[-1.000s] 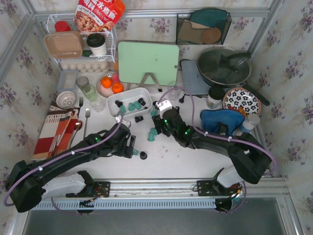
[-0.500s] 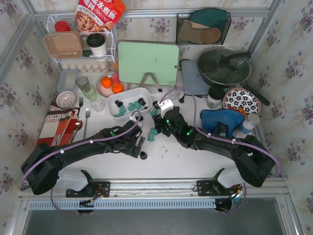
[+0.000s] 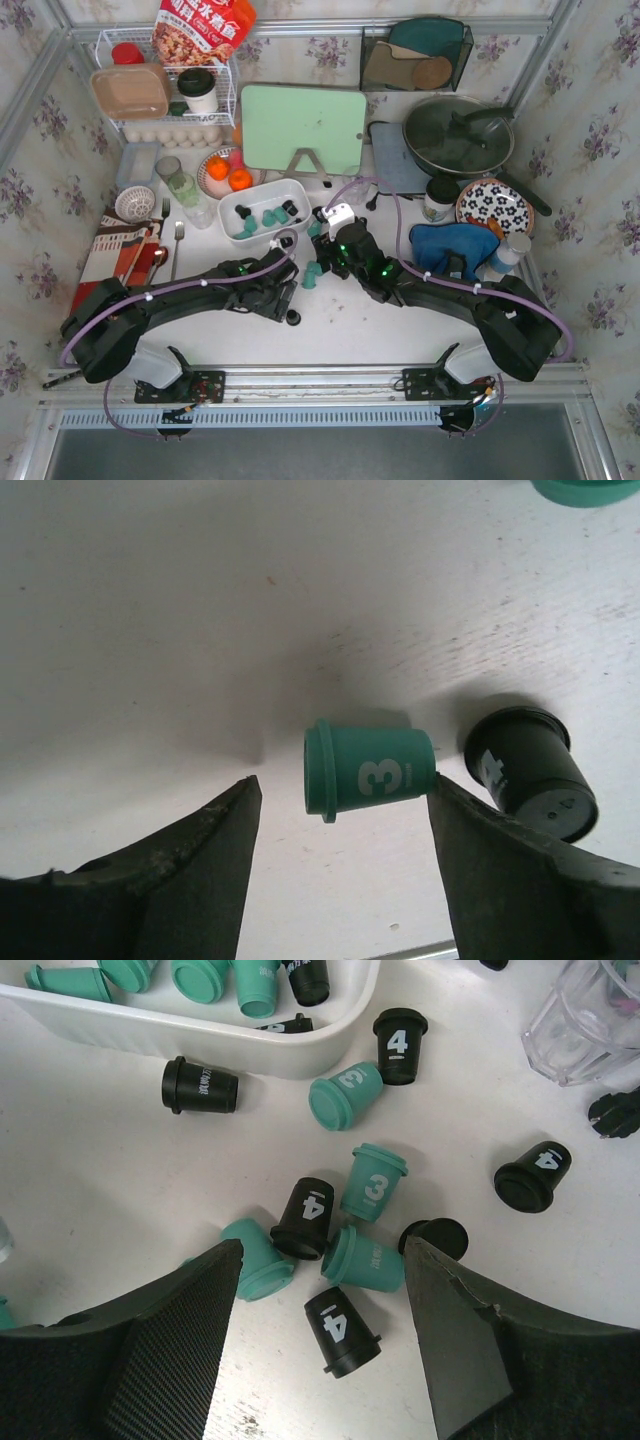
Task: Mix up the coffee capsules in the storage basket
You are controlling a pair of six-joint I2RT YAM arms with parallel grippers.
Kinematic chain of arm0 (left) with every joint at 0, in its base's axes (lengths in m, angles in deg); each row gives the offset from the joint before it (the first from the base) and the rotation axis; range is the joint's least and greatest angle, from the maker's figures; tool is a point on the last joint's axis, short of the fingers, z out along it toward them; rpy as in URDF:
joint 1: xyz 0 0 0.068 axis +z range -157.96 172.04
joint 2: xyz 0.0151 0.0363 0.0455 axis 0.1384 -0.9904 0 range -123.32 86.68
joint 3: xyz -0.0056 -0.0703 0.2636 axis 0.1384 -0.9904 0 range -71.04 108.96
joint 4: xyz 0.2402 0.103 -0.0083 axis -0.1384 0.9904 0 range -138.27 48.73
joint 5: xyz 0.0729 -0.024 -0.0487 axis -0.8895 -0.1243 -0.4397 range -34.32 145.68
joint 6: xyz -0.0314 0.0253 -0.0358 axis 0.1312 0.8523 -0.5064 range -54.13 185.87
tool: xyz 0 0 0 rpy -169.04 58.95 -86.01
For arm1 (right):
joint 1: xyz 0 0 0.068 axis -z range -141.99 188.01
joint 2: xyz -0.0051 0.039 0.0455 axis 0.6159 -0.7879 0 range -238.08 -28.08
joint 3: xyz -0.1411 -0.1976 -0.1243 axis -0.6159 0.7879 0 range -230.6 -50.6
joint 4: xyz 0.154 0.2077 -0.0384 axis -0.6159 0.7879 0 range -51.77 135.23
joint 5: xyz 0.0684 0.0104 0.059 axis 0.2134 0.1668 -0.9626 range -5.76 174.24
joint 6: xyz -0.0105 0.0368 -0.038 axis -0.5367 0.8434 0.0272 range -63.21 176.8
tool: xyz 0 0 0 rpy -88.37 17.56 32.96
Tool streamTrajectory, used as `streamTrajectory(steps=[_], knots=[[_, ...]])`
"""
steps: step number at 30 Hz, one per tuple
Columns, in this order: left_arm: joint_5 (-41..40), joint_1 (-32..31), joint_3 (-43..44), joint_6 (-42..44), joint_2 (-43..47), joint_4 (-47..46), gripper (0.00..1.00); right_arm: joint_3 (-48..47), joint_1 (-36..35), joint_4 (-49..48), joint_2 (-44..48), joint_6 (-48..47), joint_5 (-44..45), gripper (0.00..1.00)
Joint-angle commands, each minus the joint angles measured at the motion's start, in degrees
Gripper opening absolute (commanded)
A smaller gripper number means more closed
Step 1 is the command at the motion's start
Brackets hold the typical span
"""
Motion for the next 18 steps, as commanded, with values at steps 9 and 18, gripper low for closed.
streamTrajectory(steps=[9,18], knots=[[-4.6,0.0,-0.1,-4.8,0.9,-2.8,0.56,-0.7,0.1,-1.0,-0.3,-0.2,0.9,0.73],[-11.7,0.2,3.1,-5.5,4.6,-0.9,0.45,-0.7,0.1,-0.5,0.2,-0.3,1.7,0.73]])
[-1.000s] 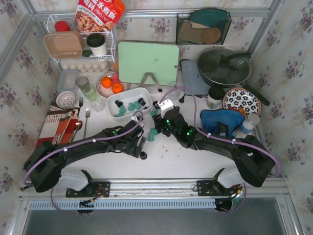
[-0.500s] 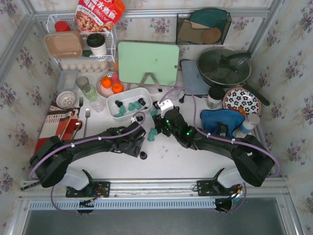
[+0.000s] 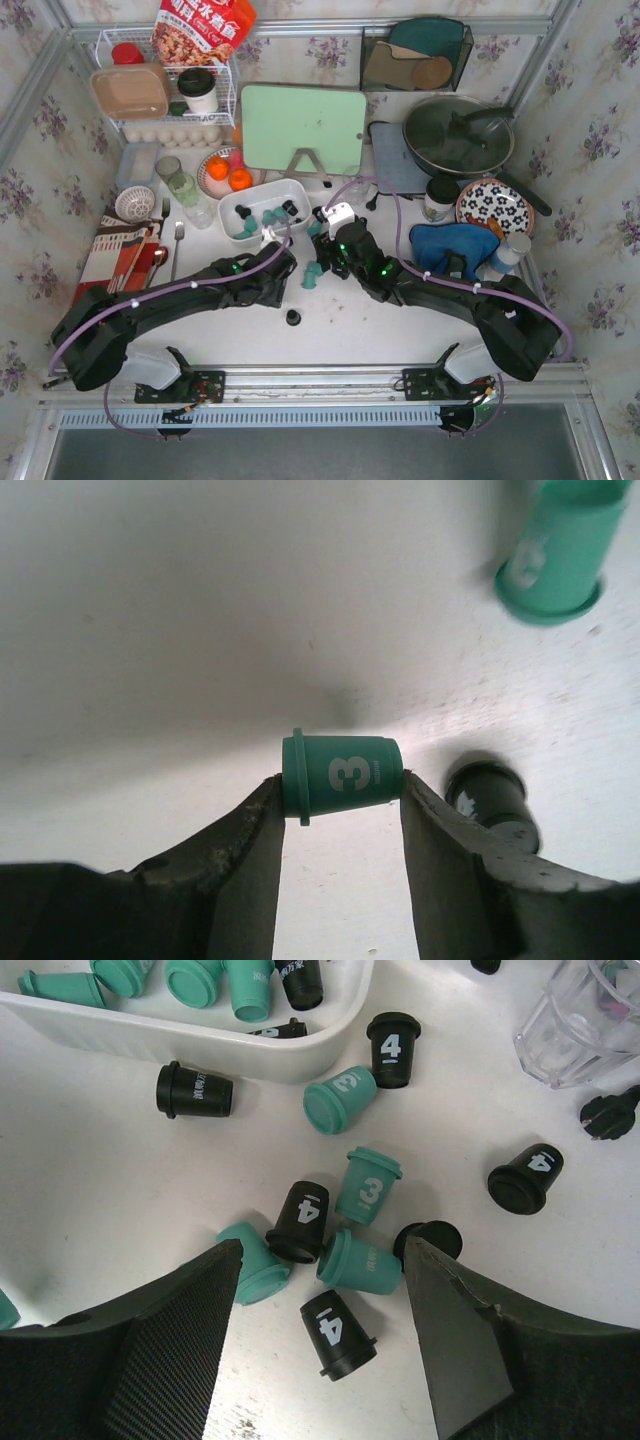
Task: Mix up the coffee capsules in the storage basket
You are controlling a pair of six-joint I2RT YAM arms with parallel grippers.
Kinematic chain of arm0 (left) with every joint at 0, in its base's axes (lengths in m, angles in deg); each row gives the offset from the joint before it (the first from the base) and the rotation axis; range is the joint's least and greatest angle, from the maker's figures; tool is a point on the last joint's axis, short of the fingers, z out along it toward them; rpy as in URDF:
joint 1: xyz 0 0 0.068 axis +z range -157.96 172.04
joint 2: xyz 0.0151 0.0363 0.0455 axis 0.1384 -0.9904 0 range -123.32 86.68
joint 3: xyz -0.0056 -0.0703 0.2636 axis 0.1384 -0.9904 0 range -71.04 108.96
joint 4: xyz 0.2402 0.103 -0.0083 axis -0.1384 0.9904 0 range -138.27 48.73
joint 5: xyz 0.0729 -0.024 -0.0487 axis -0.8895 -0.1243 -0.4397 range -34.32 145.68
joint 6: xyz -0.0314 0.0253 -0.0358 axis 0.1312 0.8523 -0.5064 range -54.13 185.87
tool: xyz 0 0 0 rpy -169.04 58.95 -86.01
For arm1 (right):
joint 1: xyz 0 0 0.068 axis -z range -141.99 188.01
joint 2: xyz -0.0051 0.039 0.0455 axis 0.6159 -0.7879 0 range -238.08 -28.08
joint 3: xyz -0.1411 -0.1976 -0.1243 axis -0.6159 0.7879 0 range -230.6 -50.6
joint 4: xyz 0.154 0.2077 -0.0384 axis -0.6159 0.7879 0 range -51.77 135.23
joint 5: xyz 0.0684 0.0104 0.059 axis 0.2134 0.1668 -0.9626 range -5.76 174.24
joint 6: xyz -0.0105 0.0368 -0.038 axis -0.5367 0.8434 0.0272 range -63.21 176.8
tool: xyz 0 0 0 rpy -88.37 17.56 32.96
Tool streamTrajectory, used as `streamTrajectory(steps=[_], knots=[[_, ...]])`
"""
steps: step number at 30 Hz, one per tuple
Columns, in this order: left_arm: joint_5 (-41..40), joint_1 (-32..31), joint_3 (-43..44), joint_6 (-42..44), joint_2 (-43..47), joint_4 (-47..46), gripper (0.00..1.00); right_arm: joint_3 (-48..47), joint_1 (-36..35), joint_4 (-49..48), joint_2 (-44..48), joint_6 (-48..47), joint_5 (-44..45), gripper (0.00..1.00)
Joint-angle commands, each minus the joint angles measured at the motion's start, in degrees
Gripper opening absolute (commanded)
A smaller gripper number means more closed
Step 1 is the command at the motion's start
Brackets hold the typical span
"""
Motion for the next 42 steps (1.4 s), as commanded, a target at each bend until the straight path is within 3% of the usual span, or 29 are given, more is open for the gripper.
streamTrajectory(steps=[1,6,10,15,23,30,36,42], knots=[[-6.6,0.4,3.1,-0.1,3.5,1.2,0.43,-0.4,0.1,-0.6,0.3,-0.1,1.2,0.73],[-9.6,2.3,8.0,2.6,4.9,1.4,0.39,-0.4,0.1,-0.2,0.9,-0.1,1.9,0.74],[-7.7,8.4,12.9,5.3,3.2,-0.8,0.39,0.0,0.2,-0.7,1.5,0.0,2.3,0.74],[-2.6,17.9,21.2,6.1,-5.6,-3.1,0.39,1.7,0.2,-4.5,-0.7,3.4,1.2,0.74],[0.3,25.3,33.0,3.8,-21.0,-2.6,0.47,0.9,0.2,-6.2,-4.8,6.7,-4.1,0.73],[-3.5,25.8,32.5,0.9,-25.6,-2.9,0.59,-0.5,-0.8,-5.5,-7.4,12.9,-6.6,0.71],[-4.3,25.8,25.0,-0.4,-19.9,-9.6,0.7,-0.9,-2.5,-5.2,-9.2,17.8,-3.7,0.67],[-4.1,25.6,19.9,-1.0,-12.4,-10.2,0.7,-1.7,-3.2,-5.0,-11.9,20.8,-4.4,0.6]])
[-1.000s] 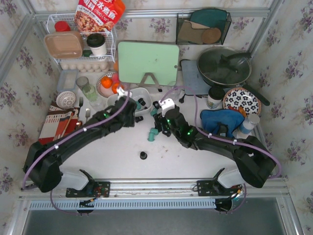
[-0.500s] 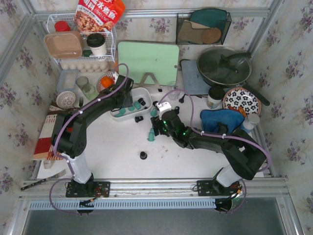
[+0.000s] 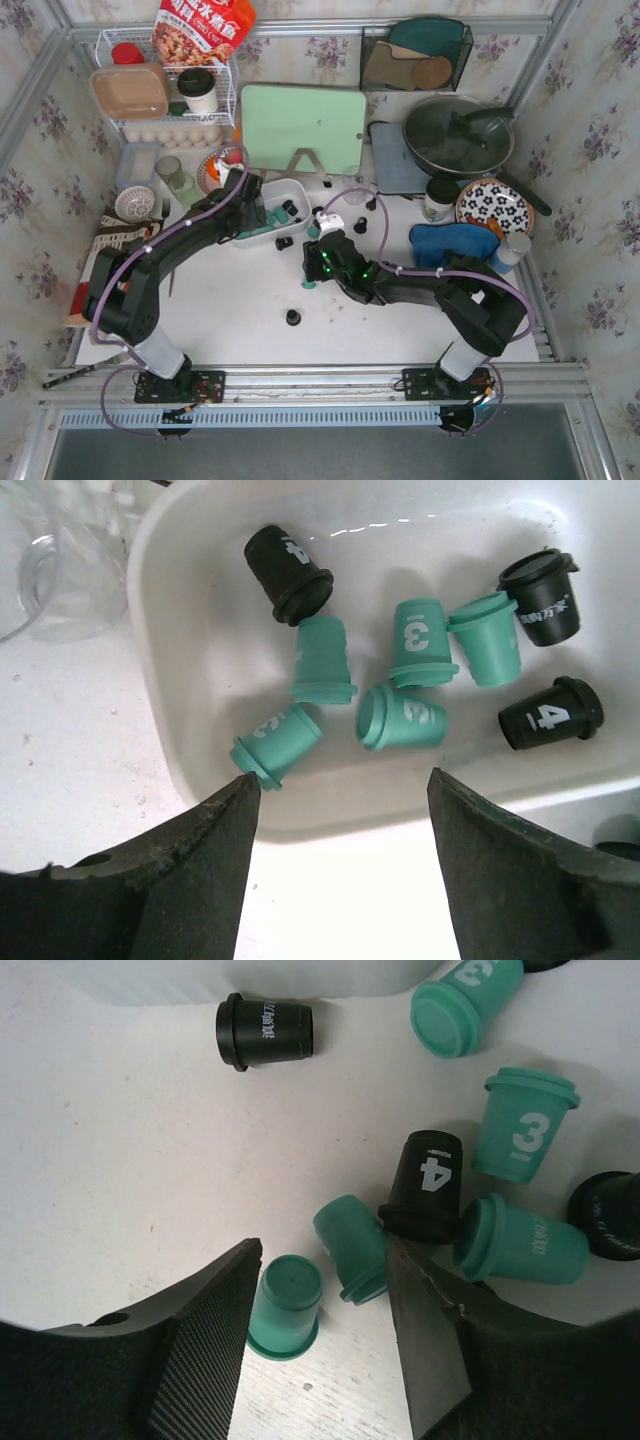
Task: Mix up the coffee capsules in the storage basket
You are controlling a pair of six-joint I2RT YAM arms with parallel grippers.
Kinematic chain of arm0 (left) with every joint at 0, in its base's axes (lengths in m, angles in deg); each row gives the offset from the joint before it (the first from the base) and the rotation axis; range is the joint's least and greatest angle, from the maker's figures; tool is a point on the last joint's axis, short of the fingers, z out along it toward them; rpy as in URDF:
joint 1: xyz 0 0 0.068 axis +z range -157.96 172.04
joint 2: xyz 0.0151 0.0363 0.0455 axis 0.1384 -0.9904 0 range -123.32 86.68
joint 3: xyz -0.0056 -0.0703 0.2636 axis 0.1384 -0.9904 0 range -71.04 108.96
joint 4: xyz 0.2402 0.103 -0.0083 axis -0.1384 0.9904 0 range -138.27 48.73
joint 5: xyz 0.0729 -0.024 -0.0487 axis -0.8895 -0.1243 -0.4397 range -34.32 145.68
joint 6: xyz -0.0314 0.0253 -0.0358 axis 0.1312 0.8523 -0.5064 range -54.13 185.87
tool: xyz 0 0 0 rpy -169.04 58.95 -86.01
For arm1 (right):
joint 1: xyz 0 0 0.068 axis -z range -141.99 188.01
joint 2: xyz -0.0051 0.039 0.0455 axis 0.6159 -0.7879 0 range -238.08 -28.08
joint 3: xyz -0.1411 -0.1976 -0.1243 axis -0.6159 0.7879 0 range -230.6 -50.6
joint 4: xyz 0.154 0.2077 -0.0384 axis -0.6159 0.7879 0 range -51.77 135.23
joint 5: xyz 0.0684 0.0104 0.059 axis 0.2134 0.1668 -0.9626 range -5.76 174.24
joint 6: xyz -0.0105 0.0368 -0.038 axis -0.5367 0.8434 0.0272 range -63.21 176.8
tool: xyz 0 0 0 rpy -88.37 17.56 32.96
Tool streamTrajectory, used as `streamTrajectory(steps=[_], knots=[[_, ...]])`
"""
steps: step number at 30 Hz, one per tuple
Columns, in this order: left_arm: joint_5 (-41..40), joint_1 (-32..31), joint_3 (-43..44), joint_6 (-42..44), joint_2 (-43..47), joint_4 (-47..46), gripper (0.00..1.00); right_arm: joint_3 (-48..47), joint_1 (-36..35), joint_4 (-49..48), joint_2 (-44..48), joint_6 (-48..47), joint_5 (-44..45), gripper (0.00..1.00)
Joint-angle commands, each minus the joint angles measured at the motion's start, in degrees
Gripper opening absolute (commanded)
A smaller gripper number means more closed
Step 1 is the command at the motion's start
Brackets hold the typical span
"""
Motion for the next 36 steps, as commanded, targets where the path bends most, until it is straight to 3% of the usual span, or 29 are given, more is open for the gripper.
streamTrajectory(steps=[1,5,11,19,23,30,36], knots=[[-0.4,-0.3,-3.4,-1.3,4.9,-2.7,0.7,-1.4,-0.4,-1.1,-2.4,3.7,0.0,0.59],[0.4,-1.2,-7.5,-1.1,10.9,-1.9,0.69,-3.0,-0.8,-0.4,-5.4,4.7,-1.2,0.53],[0.0,-4.4,-12.3,0.3,18.7,1.5,0.68,-4.0,-1.2,-0.3,-7.7,4.7,-1.5,0.52],[0.0,-8.3,-17.0,0.1,25.2,5.3,0.68,-5.9,-1.2,1.6,-10.2,2.7,1.2,0.52],[-1.9,-10.0,-18.5,0.3,27.3,7.0,0.68,-6.5,-1.2,2.1,-11.4,2.1,2.3,0.46],[-2.9,-11.0,-23.6,1.7,33.3,6.3,0.68,-4.6,-1.2,-1.1,-8.4,-0.1,0.9,0.32],[-2.3,-11.3,-27.3,3.0,36.0,5.0,0.68,-6.6,-1.2,-0.2,-4.6,-3.2,2.1,0.31]])
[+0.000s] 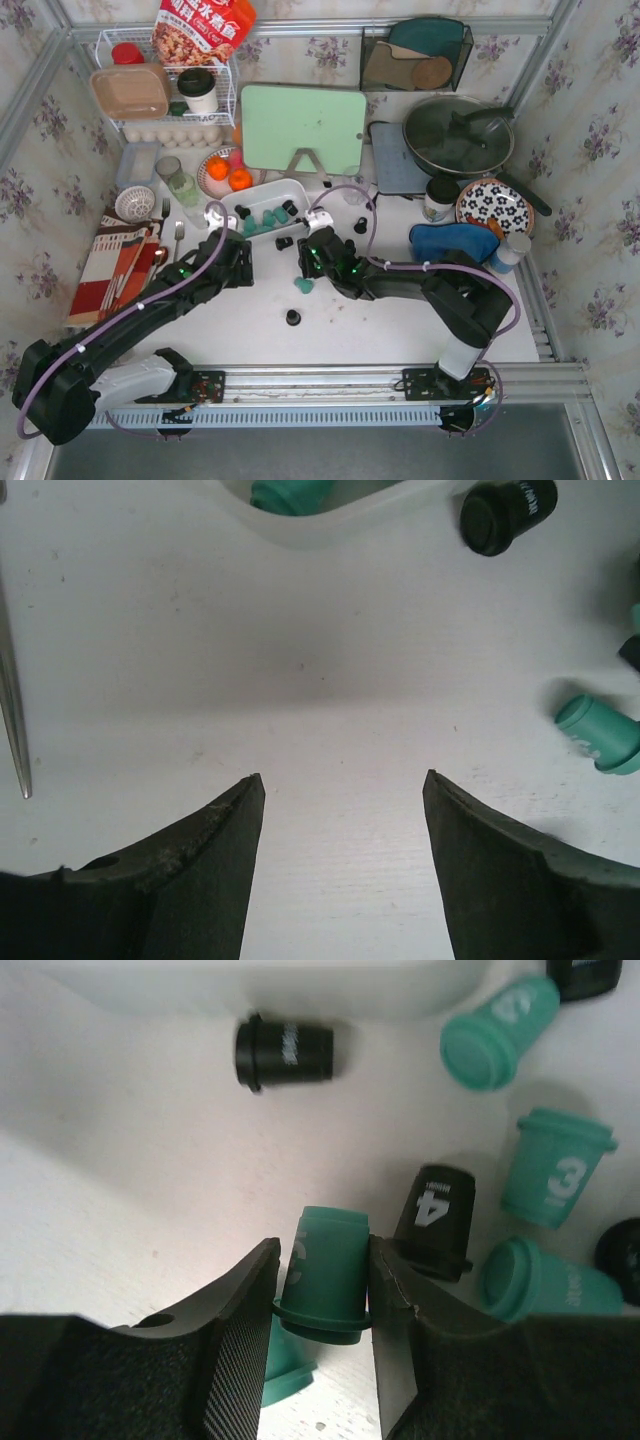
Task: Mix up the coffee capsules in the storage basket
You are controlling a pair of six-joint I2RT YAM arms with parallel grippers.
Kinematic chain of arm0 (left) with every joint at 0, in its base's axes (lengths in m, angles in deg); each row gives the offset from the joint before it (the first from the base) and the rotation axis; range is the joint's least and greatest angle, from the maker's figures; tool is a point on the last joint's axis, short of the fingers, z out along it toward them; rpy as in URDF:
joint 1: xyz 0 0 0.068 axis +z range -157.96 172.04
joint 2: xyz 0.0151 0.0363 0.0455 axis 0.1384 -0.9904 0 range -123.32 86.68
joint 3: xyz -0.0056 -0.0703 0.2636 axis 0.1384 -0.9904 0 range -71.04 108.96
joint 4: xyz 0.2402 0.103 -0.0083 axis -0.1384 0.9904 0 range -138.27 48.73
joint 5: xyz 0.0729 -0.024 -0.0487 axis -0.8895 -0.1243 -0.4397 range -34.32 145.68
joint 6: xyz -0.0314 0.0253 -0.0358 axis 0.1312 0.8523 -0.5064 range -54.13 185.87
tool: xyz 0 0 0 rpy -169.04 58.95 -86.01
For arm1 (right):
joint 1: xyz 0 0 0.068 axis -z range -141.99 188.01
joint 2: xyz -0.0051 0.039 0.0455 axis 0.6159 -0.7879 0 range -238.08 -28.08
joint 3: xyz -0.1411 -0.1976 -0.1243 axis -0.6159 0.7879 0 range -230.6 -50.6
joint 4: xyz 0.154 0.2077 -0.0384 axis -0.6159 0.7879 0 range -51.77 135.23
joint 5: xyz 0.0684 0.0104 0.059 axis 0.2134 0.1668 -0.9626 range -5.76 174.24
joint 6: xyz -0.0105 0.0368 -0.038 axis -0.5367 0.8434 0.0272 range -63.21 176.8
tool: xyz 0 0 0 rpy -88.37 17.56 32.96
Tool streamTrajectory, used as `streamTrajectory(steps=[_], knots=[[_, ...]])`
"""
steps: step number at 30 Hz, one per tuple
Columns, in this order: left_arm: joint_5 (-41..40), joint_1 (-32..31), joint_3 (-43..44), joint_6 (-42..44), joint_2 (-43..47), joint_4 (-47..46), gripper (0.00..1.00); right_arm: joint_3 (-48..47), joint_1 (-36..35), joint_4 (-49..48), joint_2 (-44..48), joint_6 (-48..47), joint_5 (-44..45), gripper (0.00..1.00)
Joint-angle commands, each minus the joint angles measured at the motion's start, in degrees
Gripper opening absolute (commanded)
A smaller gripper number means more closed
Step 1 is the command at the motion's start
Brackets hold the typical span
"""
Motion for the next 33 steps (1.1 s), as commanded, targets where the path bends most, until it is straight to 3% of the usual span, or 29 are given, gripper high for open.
streamTrajectory(steps=[1,12,19,24,33], knots=[[-0.5,-0.2,-1.6,1.6,1.3,-1.8,0.68,-2.9,0.0,-0.5,2.3,-3.6,1.5,0.31],[1.3,-0.3,-1.9,1.8,4.6,-0.7,0.68,-21.6,1.2,2.2,-6.0,-9.5,4.5,0.31],[3.1,-0.3,-3.3,1.0,8.4,-1.2,0.68,-33.4,4.1,3.8,-16.4,-6.4,3.4,0.32],[5.6,-0.3,-3.5,0.8,8.8,-1.8,0.68,-36.3,5.4,5.6,-20.6,-3.9,2.7,0.35],[10.3,-0.3,-3.6,1.9,8.7,-3.4,0.68,-38.6,6.5,10.9,-23.6,-3.4,1.0,0.6]])
